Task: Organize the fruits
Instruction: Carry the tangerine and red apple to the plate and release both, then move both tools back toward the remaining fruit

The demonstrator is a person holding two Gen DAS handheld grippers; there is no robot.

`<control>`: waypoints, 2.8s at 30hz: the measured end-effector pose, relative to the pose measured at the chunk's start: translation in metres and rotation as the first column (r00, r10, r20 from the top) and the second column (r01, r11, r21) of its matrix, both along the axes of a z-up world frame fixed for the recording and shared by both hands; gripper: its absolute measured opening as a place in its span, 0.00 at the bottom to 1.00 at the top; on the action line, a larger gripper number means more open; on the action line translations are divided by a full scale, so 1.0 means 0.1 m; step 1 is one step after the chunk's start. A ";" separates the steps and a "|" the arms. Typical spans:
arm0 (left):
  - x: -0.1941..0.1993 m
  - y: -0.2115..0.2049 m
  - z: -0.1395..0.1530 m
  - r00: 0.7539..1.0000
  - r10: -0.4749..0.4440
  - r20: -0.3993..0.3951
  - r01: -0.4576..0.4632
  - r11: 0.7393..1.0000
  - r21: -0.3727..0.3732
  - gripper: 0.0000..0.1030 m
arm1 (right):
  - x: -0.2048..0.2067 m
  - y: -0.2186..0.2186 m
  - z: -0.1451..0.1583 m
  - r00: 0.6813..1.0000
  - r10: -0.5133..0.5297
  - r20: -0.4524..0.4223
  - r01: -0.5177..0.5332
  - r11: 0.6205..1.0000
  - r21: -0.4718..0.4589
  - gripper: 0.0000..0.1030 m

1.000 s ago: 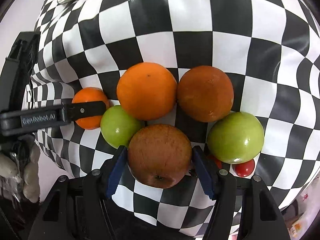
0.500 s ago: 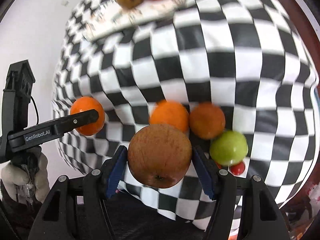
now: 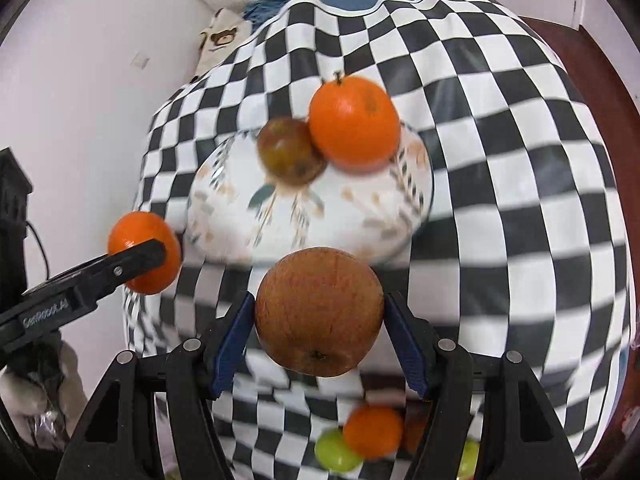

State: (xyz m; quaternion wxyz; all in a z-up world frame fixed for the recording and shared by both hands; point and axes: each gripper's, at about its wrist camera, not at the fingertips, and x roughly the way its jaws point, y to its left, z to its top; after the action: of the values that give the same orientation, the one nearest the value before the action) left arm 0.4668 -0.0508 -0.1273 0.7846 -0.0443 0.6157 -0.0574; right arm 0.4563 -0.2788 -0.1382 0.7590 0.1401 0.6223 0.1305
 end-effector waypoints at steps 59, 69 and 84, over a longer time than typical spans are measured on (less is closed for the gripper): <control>-0.55 0.04 0.82 0.975 0.023 0.223 -0.055 0.989 0.139 0.92 | -0.35 0.17 0.81 0.980 -0.036 0.193 0.086 0.963 -0.254 0.91; -1.01 0.02 1.17 0.951 0.033 0.307 -0.074 0.990 0.122 0.92 | -0.81 0.21 1.27 0.954 -0.005 0.300 0.088 0.961 -0.264 0.91; -1.36 -0.08 1.05 0.956 0.059 0.287 -0.091 0.991 0.099 0.92 | -1.22 0.02 1.29 0.950 -0.066 0.305 0.123 0.978 -0.171 0.91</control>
State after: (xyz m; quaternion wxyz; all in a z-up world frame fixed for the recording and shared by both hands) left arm 0.3310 -0.0586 -0.0220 0.8677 -0.0152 0.4969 0.0008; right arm 0.3346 -0.2767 -0.0089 0.8592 0.0764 0.5031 0.0539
